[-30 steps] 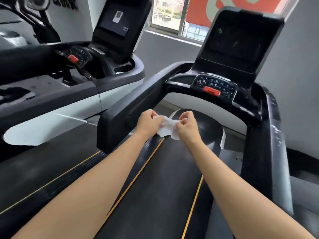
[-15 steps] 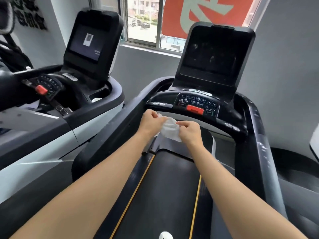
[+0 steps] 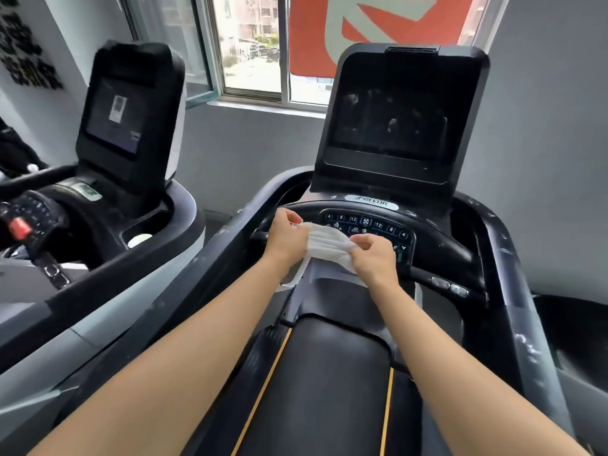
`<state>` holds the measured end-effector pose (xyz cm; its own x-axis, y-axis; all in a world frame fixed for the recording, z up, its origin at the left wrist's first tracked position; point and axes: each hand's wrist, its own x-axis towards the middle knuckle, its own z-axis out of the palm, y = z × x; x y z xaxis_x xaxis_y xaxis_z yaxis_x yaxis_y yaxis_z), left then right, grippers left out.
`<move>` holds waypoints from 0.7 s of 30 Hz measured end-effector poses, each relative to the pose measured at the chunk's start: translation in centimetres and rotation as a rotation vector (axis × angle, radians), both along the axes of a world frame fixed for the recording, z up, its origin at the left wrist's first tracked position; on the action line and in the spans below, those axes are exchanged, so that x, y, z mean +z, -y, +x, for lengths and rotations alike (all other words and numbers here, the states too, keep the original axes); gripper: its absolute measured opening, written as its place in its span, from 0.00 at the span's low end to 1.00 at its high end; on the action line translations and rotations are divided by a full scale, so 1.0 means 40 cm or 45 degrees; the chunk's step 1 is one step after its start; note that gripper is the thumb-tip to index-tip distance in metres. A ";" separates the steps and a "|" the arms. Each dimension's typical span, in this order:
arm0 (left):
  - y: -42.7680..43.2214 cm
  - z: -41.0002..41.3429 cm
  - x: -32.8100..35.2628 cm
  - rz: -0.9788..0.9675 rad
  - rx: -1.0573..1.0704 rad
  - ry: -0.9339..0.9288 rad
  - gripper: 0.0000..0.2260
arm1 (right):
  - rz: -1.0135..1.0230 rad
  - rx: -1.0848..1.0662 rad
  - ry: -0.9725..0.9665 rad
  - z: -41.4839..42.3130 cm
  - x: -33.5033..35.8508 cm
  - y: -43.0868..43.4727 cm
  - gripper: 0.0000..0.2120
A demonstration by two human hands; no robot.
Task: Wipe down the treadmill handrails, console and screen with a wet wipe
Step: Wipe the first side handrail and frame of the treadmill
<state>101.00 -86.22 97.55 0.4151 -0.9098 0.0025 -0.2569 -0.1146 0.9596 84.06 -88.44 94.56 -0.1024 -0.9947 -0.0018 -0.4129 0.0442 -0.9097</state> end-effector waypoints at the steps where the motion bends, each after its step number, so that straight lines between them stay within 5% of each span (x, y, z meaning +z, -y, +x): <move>1: 0.025 0.004 -0.008 0.011 0.013 0.046 0.04 | 0.012 -0.003 -0.003 0.000 -0.003 0.021 0.12; 12: 0.245 0.117 -0.086 0.067 0.021 0.465 0.06 | 0.277 -0.140 0.511 0.071 -0.038 0.245 0.10; 21: 0.426 0.202 -0.031 -0.098 -0.375 0.444 0.15 | 0.205 0.028 0.640 0.261 0.041 0.366 0.08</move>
